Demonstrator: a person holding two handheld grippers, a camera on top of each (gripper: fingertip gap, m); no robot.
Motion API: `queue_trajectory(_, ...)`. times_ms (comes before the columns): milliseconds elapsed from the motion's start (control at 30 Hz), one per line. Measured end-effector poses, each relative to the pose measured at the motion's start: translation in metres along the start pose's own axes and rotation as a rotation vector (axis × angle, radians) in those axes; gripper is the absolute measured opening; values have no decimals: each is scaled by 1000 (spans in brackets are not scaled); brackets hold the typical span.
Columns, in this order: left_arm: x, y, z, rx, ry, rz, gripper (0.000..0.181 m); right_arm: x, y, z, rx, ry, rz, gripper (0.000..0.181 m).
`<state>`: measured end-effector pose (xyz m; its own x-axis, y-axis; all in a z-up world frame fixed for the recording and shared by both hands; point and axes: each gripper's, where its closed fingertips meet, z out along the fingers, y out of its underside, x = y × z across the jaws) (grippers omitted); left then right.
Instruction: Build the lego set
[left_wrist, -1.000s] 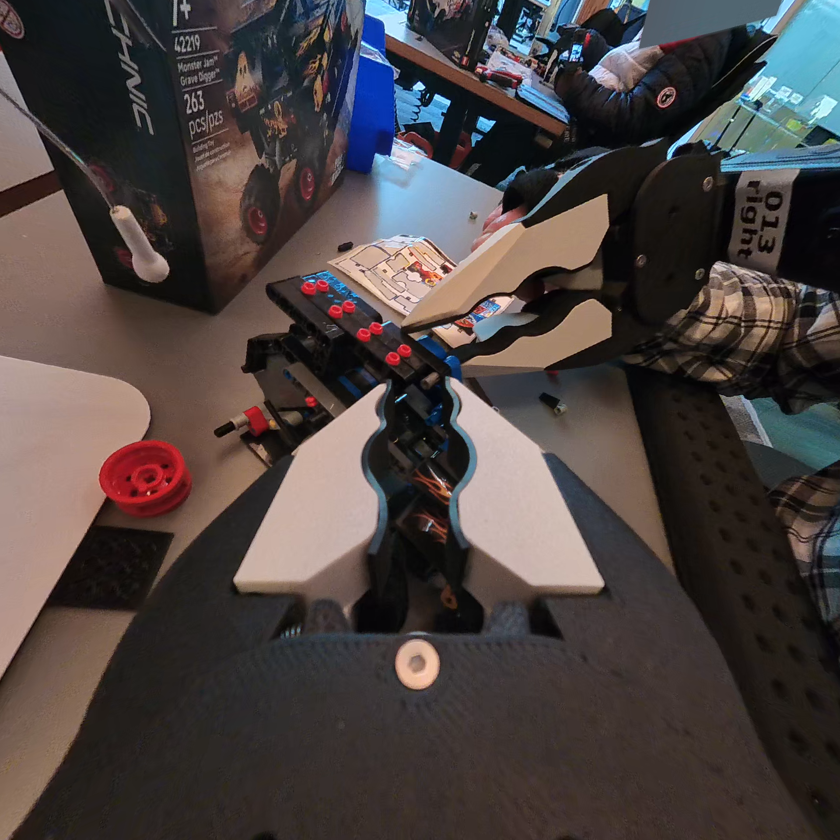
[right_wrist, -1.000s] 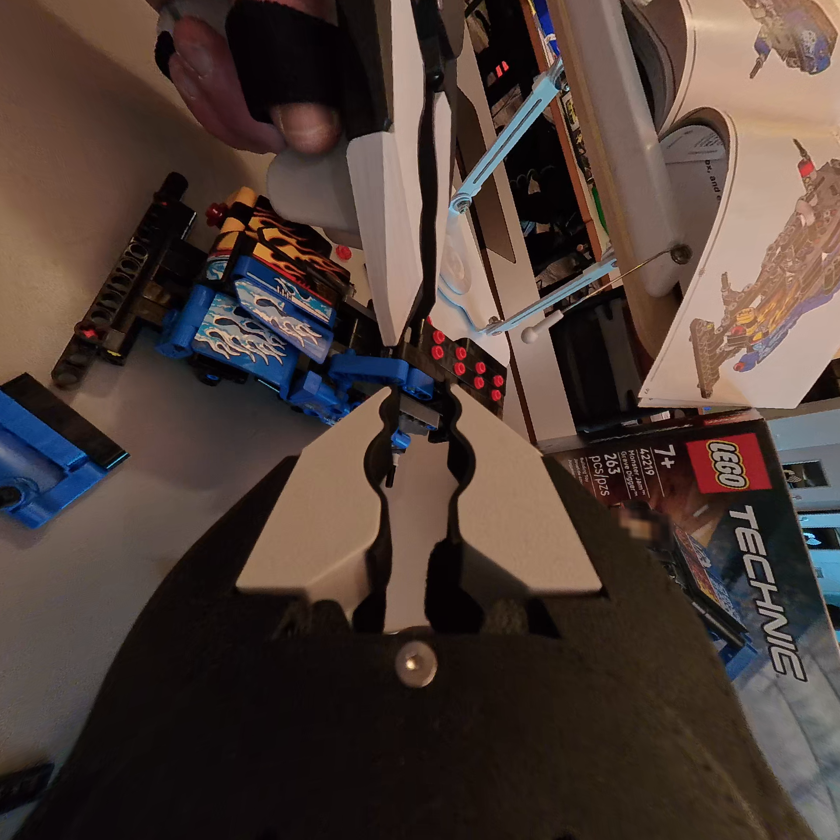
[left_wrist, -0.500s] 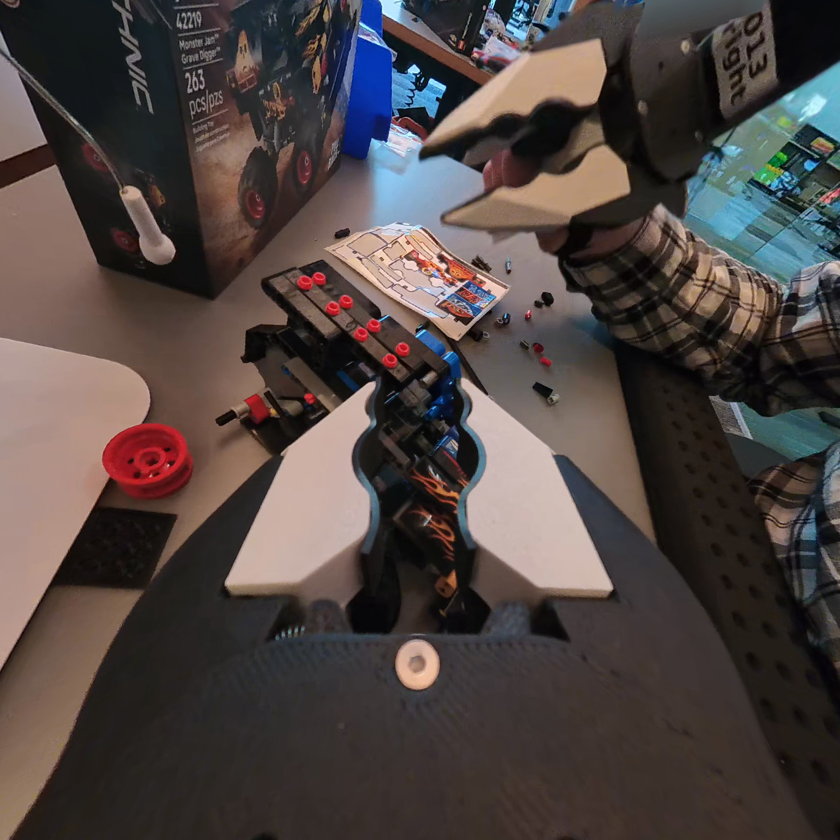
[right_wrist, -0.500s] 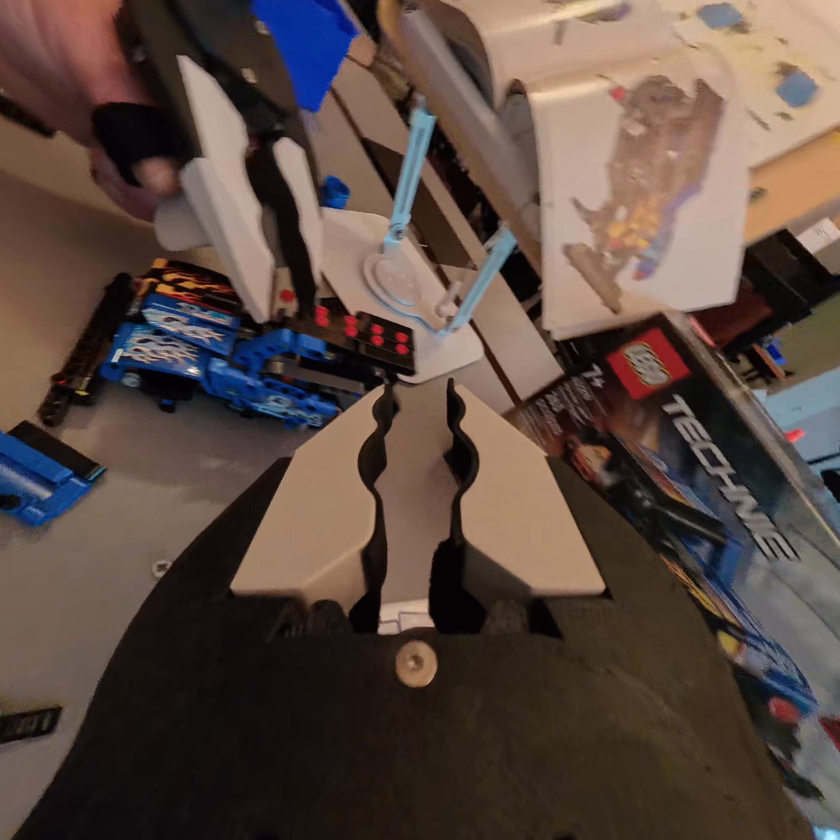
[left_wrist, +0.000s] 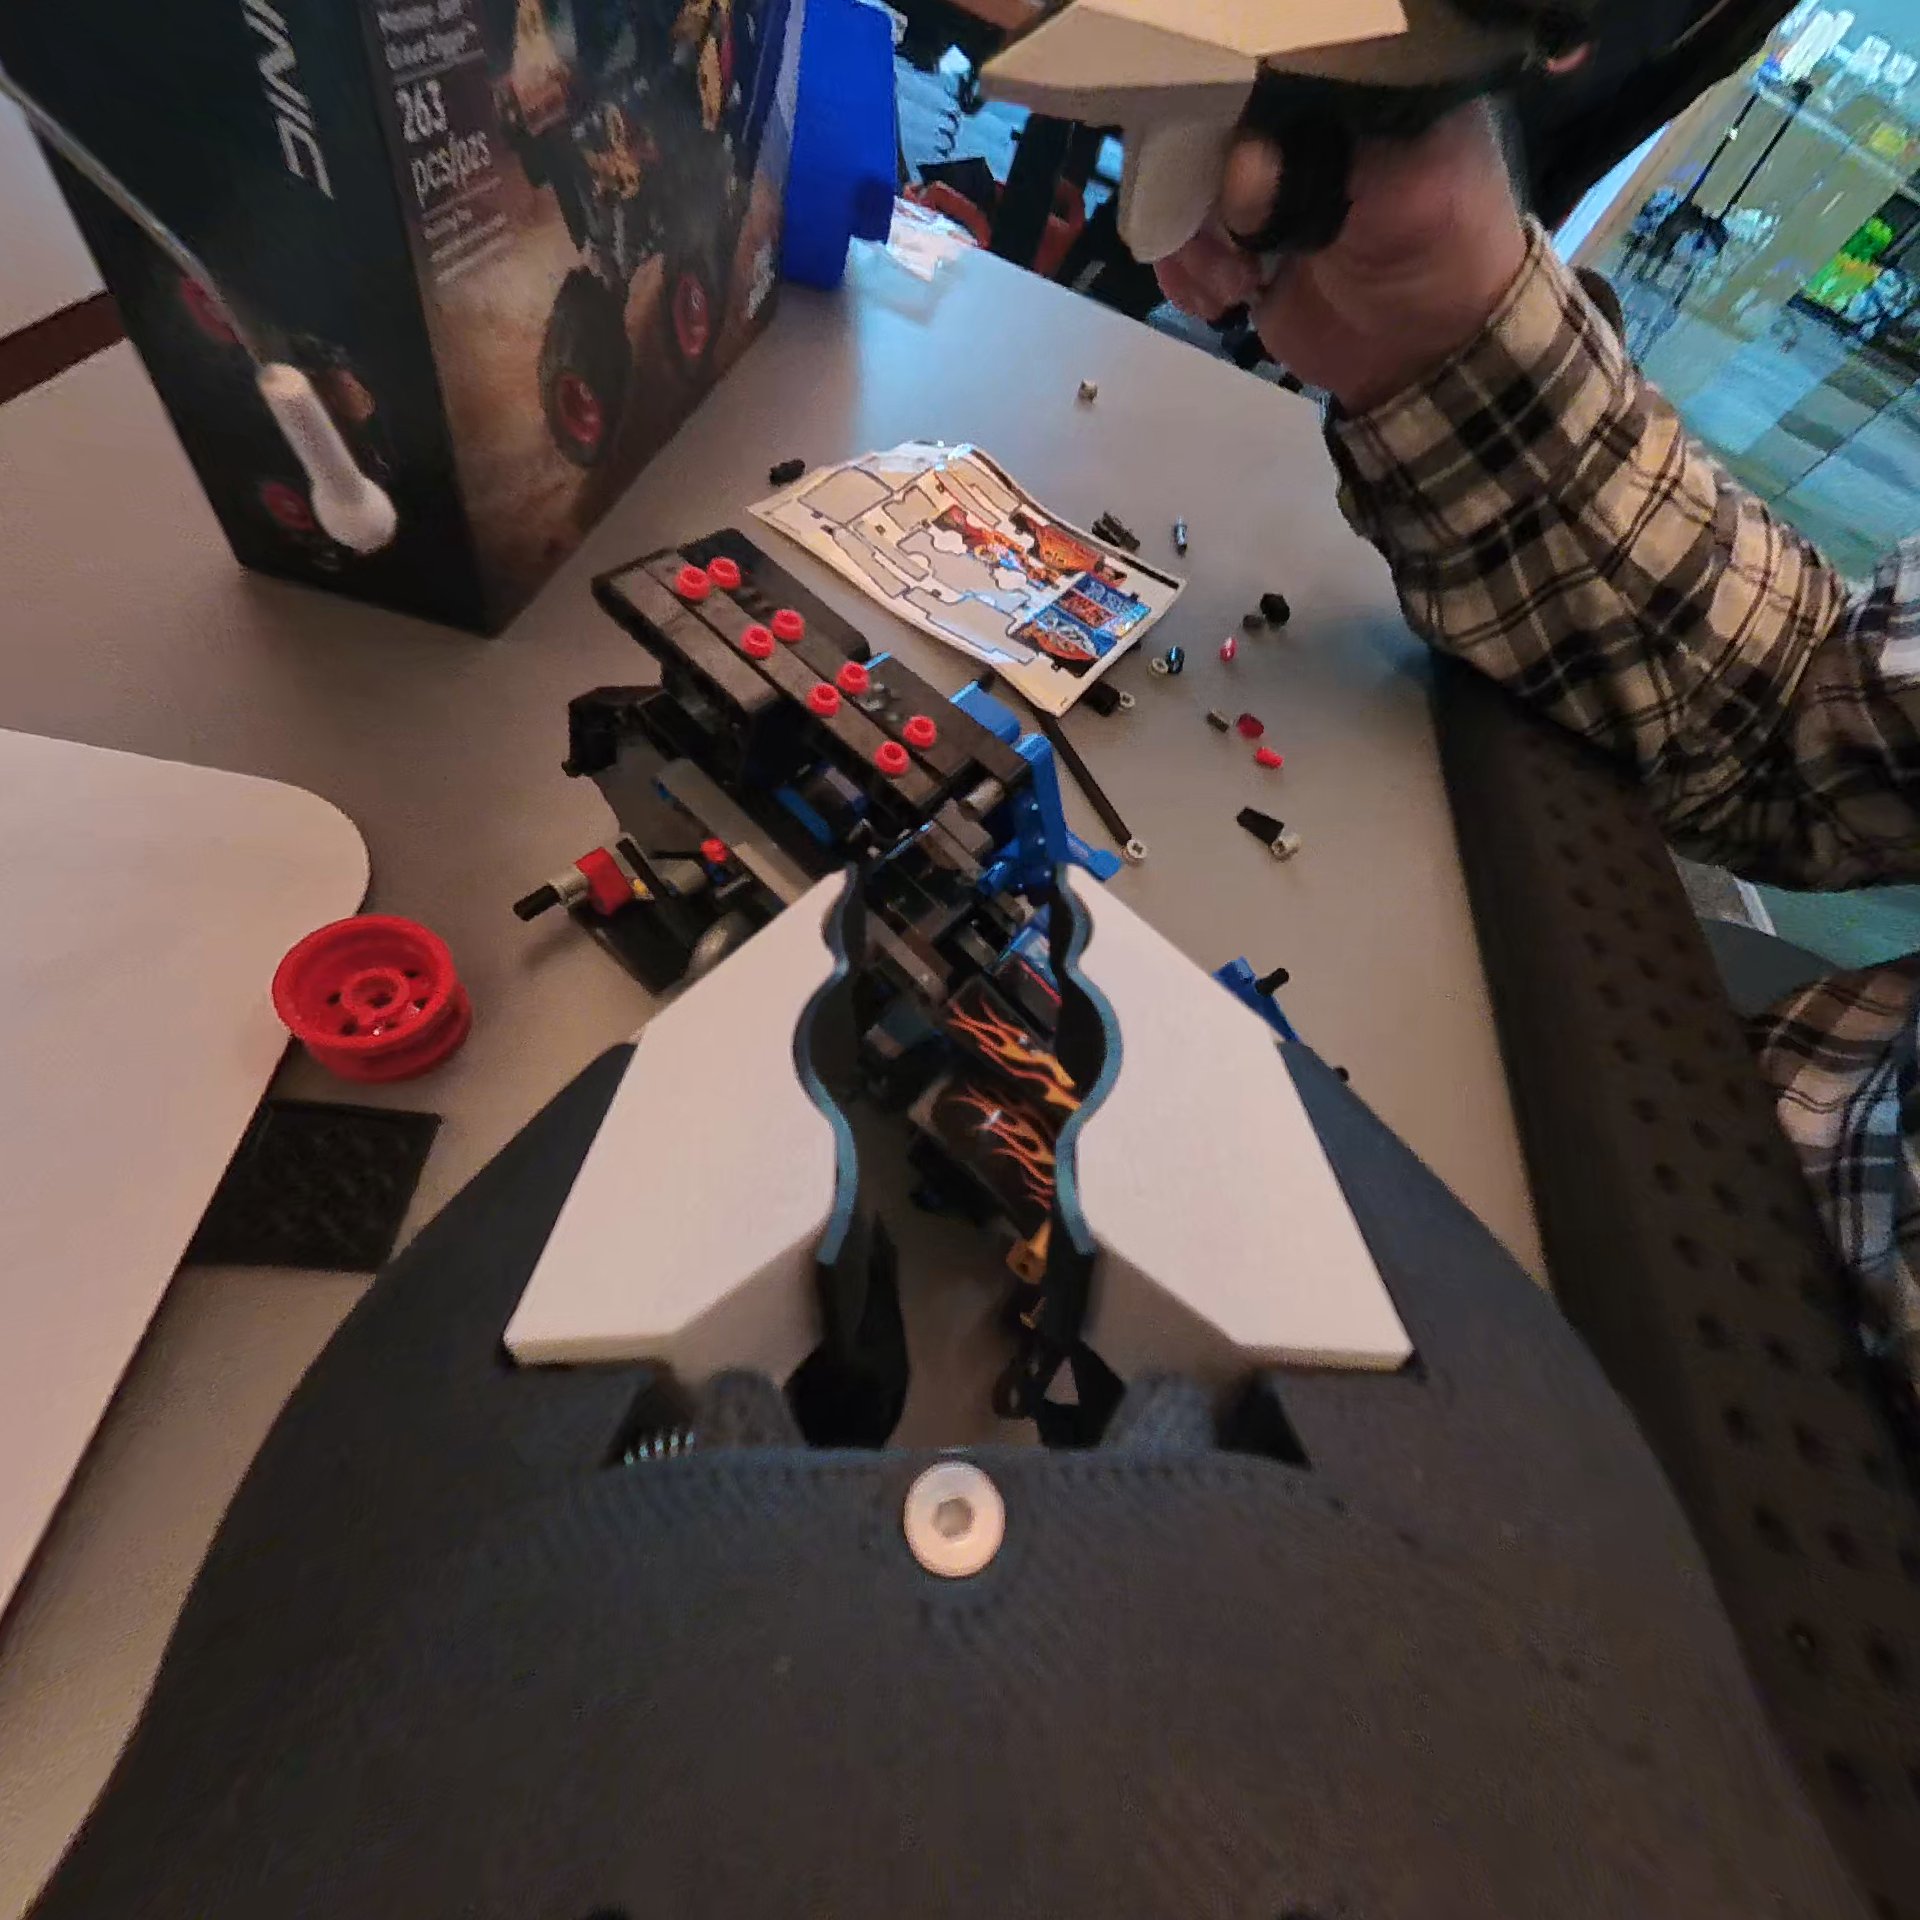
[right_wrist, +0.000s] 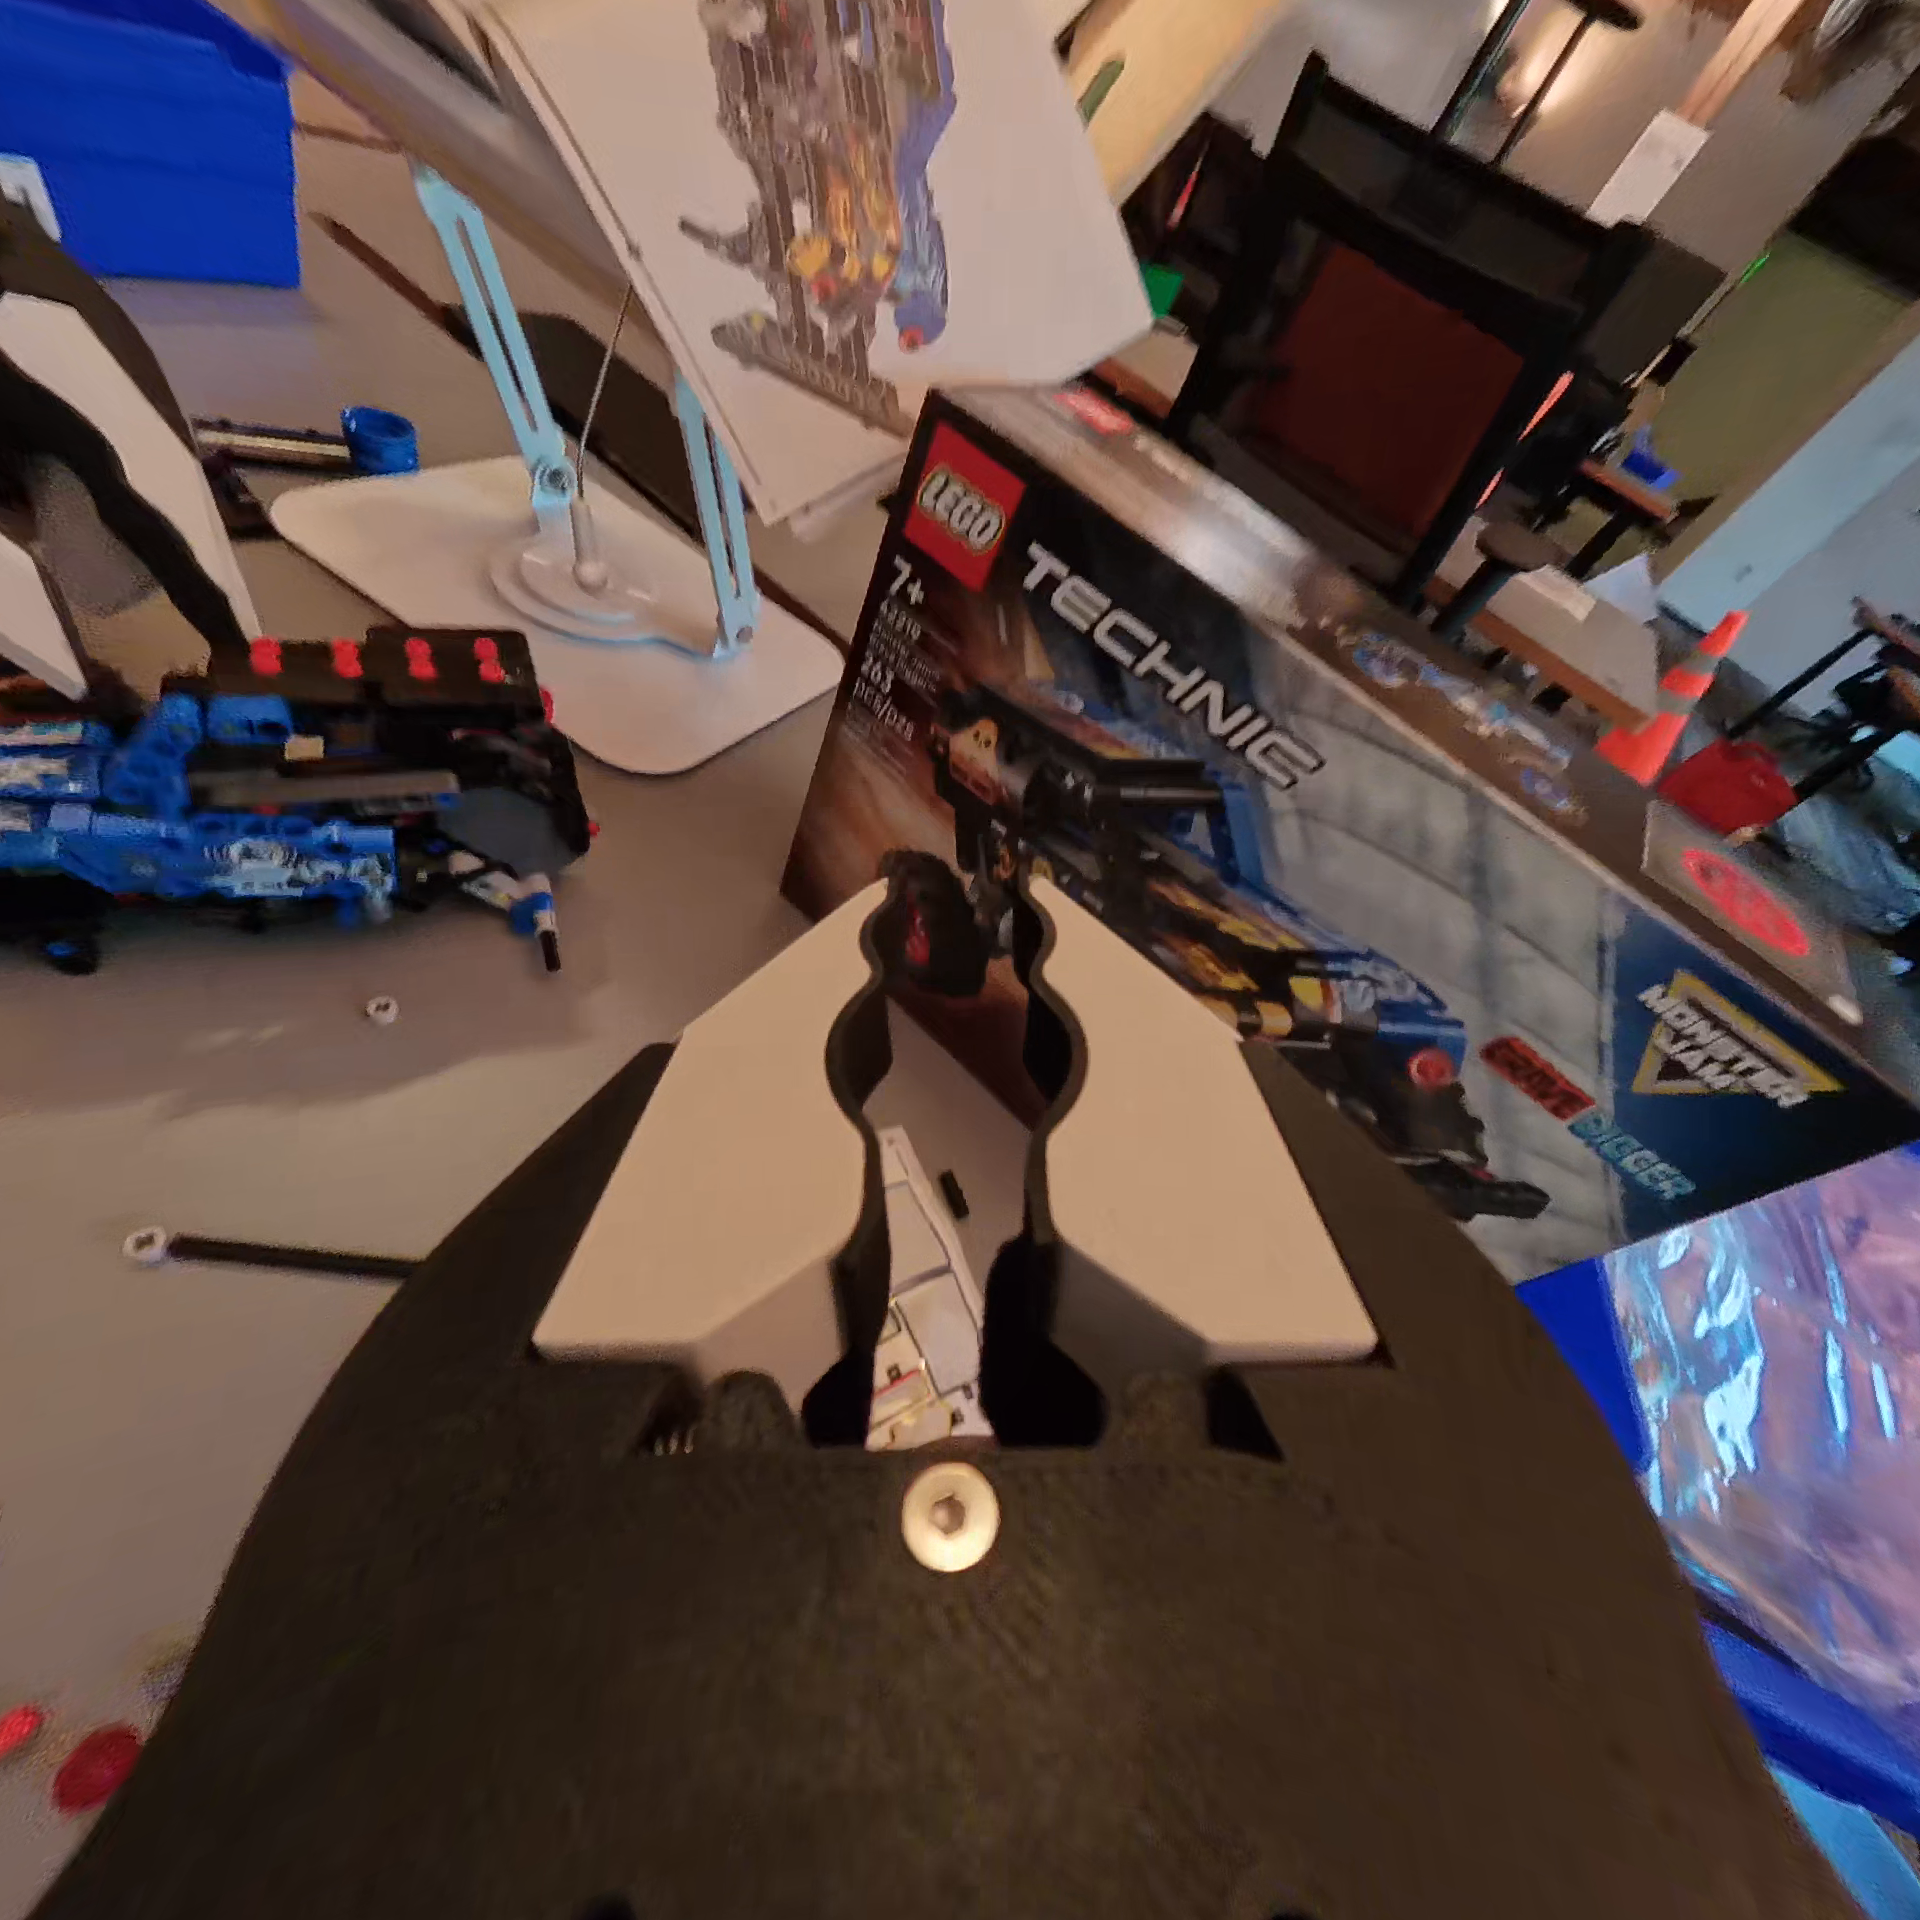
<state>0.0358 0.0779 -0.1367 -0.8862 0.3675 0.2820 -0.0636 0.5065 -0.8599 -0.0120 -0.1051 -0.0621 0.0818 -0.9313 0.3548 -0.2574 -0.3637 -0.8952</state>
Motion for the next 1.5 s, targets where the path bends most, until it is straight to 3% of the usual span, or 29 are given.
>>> queue_trajectory(333,5,4,2,-18,17,18,34,-51,73,-7,-350,-330,-53,28)
queue_trajectory(633,6,5,2,-12,18,21,33,-91,97,-18,-483,-526,-91,30)
queue_trajectory(1200,8,7,-1,-19,30,24,35,-108,120,-18,-603,-613,-5,39)
queue_trajectory(1500,9,8,-2,-22,29,29,35,-95,122,-2,-581,-554,89,49)
